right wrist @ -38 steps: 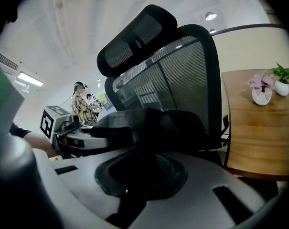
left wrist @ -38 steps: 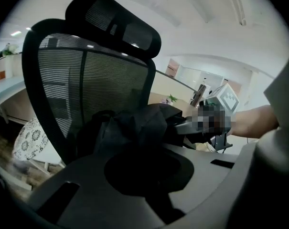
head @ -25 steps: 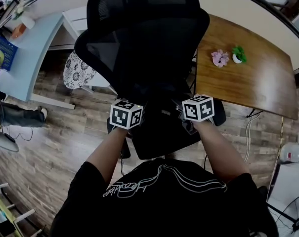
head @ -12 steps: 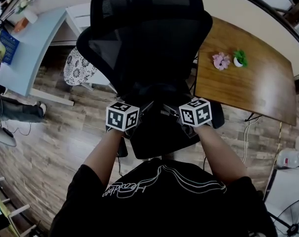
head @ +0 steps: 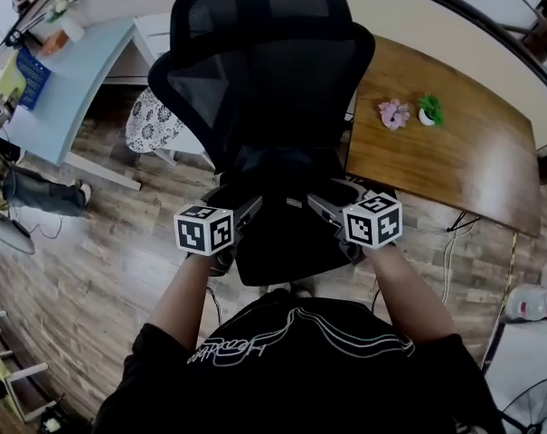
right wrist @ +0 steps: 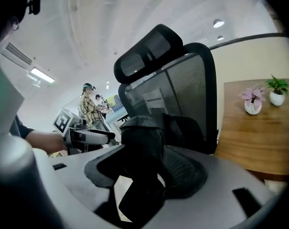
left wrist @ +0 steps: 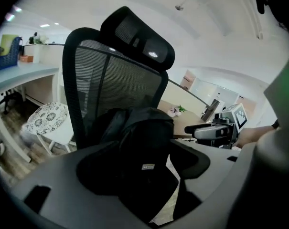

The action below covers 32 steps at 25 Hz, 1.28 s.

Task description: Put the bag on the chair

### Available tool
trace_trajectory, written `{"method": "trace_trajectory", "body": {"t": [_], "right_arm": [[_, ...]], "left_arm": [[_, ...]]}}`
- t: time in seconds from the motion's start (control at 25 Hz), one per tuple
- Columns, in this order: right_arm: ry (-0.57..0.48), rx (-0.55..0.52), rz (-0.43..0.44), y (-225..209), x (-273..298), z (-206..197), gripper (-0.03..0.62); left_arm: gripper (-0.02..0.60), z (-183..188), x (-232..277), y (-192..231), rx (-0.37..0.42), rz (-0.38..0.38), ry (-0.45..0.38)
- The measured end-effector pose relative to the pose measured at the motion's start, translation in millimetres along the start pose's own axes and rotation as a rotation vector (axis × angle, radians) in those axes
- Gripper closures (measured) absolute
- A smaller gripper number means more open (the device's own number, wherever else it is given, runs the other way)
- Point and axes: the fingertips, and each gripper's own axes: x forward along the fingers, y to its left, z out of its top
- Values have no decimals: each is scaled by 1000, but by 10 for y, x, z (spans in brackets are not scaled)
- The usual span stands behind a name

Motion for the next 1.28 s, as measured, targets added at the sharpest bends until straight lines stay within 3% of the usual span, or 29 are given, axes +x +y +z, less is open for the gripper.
{"method": "trace_trajectory", "body": {"t": [0.12,0.24,0.4,0.6,0.8,0.96,1.28], "right_arm": [[-34,-14,45,263,-213,25,401],[-83,-5,108,573,-464,28,514],[-112,-51,172,858,-838,21,597],[-219,-68,289,1239,-1364,106,599],[-264,-92,365,1605,-1611,110,600],[-266,-79,418,1821,-1745,52,600],[-289,-90,399,1923,-1819,-100,600]], "left_arm": [[263,-56,-206,-271,-34,-36,-23],[350,-121,-423,-614,-46,-82,-52],[455,-21,-729,-1180,-26,-169,-149],[523,45,-1212,-1862,58,-262,-250],[540,-2,-1506,-2304,120,-347,-265],[540,-74,-1674,-2435,134,-339,-278],[540,-251,-1772,-2394,124,-299,-309]]}}
